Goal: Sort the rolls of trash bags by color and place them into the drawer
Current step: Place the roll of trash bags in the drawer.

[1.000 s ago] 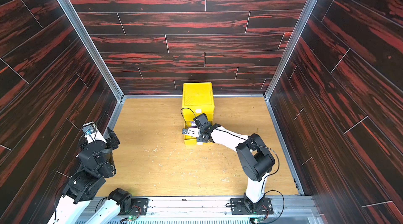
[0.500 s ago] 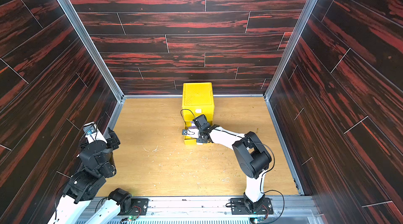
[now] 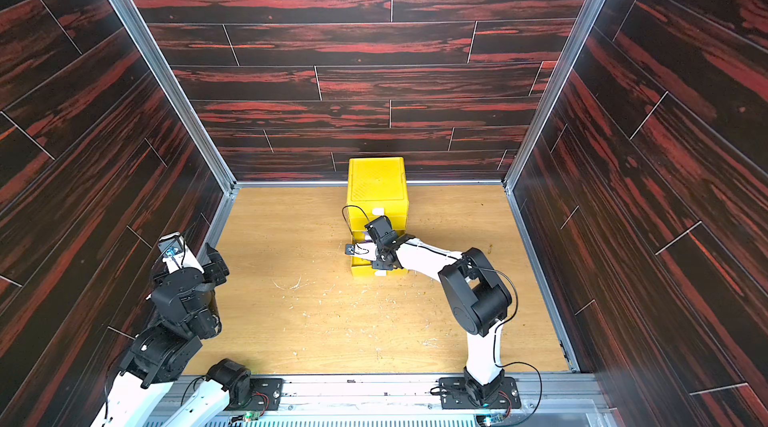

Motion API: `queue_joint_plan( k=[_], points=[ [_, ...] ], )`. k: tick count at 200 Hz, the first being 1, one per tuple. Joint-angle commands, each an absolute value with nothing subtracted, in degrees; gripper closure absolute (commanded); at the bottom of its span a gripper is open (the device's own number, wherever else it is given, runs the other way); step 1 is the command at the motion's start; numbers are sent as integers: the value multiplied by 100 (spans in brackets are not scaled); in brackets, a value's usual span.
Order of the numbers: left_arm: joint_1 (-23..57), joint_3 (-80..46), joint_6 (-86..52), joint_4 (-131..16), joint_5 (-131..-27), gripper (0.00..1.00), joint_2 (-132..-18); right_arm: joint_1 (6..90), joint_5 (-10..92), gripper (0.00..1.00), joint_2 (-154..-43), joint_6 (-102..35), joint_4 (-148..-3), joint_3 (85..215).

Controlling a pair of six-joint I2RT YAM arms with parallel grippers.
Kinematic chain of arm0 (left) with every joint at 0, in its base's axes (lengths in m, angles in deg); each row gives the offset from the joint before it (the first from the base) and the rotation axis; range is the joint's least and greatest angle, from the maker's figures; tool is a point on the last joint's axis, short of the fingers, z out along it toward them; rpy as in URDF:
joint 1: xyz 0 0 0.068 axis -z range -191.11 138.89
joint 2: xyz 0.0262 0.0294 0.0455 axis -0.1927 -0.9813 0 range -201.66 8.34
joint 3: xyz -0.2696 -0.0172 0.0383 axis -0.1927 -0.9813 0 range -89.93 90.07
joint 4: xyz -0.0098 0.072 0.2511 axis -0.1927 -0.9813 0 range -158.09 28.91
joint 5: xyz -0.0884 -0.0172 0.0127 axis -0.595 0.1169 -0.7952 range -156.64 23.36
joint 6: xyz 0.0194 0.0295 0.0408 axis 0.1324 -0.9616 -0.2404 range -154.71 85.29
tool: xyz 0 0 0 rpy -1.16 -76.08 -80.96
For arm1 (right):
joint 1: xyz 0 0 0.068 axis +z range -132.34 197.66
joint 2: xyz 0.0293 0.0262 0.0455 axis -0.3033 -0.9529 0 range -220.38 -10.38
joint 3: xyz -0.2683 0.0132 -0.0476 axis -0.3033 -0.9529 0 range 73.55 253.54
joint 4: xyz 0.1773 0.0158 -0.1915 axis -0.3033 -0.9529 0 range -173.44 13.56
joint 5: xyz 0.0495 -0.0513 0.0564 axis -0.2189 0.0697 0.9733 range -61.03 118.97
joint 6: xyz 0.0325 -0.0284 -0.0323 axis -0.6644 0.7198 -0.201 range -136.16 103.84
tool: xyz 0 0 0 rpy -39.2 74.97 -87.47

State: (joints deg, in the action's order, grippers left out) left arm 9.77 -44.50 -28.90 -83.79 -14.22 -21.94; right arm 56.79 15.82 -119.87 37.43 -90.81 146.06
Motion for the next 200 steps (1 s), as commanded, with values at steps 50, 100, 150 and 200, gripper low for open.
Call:
queue_joint_plan(
  k=[50,100,150,200],
  points=[
    [945,-4466,-2950,-8438,-1435,22,-2192,5659,1713,61,-11906,3662,-9838,15066],
    [945,-4475,-2952,-8436,-1432,22,-2181,5659,1667,61,-11838,3639,-9843,15098],
    [940,-4484,-2910,-8425,-1313,22,-2174,5700,1819,62,-11195,3404,-9661,15108],
    [940,-4233,-2789,-8521,-1823,20,-2563,6015,2280,61,-9471,2640,-8906,14160]
  ],
)
